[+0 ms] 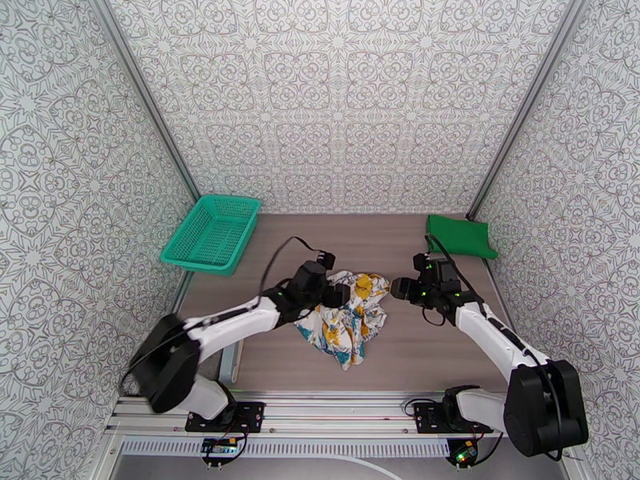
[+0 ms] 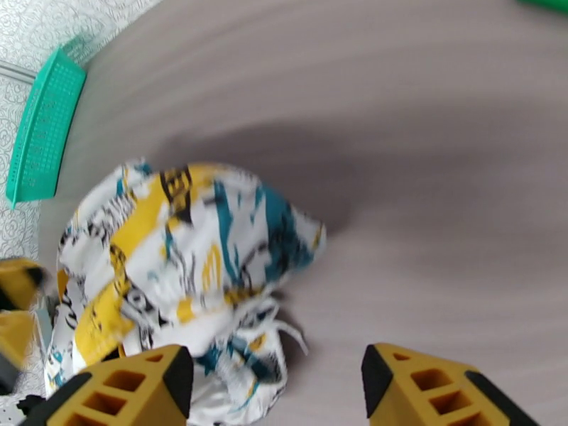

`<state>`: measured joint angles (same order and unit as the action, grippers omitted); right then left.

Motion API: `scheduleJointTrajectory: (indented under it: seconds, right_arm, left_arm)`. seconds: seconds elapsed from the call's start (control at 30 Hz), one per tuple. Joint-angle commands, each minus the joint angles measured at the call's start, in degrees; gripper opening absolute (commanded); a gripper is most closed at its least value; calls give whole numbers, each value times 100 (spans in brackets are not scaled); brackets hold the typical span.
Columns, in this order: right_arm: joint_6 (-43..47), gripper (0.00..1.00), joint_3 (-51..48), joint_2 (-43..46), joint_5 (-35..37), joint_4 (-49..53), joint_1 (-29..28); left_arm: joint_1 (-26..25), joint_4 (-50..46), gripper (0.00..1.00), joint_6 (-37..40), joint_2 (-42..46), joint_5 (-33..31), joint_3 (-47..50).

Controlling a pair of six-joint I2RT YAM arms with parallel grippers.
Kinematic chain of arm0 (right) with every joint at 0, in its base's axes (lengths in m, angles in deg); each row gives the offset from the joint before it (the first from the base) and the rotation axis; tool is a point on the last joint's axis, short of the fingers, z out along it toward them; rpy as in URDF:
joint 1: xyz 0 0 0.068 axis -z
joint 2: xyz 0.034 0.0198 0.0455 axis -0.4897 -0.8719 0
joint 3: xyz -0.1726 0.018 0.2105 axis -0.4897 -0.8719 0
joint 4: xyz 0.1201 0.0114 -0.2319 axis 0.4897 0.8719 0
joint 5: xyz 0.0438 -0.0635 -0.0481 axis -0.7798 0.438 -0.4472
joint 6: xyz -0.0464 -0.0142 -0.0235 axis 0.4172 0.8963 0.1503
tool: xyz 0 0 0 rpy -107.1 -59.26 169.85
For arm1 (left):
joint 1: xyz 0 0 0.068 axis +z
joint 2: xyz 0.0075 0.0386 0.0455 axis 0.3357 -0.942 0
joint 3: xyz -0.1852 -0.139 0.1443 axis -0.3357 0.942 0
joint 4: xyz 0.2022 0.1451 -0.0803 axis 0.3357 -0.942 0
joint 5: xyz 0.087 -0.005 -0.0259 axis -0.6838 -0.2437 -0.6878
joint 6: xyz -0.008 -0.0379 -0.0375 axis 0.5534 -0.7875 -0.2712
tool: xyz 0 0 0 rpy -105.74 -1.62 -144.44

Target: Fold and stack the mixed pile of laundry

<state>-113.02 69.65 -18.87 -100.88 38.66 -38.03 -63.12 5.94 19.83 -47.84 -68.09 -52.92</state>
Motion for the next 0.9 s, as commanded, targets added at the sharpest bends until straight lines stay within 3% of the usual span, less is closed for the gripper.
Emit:
scheduleJointTrajectory:
  seconds: [0.0, 0.13, 0.37, 0.57, 0.7, 0.83, 0.87]
  right_arm:
    - [-246, 68, -255, 277, -312, 608, -84]
    - [-313, 63, -517, 348, -262, 1009, -386]
    - [-583, 64, -659, -274, -215, 517, -1201]
    - [-598, 65, -356, -1304, -350, -373, -1251]
    - [-499, 51, -44, -1981, -299, -630, -1249]
    - [-636, 31, -35, -1987, -317, -997, -1249]
    - [-668, 24, -34, -1937, -341, -1052, -1256]
  left_arm:
    - [-197, -1171, 69, 556, 544, -390, -24]
    - [-850, -1530, 65, 915, 765, -272, 46]
    - [-2079, -1812, 87, 59, 135, -1140, 90]
    - [-2554, -1799, 93, -600, -542, -1510, 222]
    - [-2540, -1797, 84, -844, -1050, -2025, 197]
    - [-2350, -1421, 65, -793, -1387, -2426, 187]
    - [-2309, -1239, 56, -728, -1426, -2497, 196]
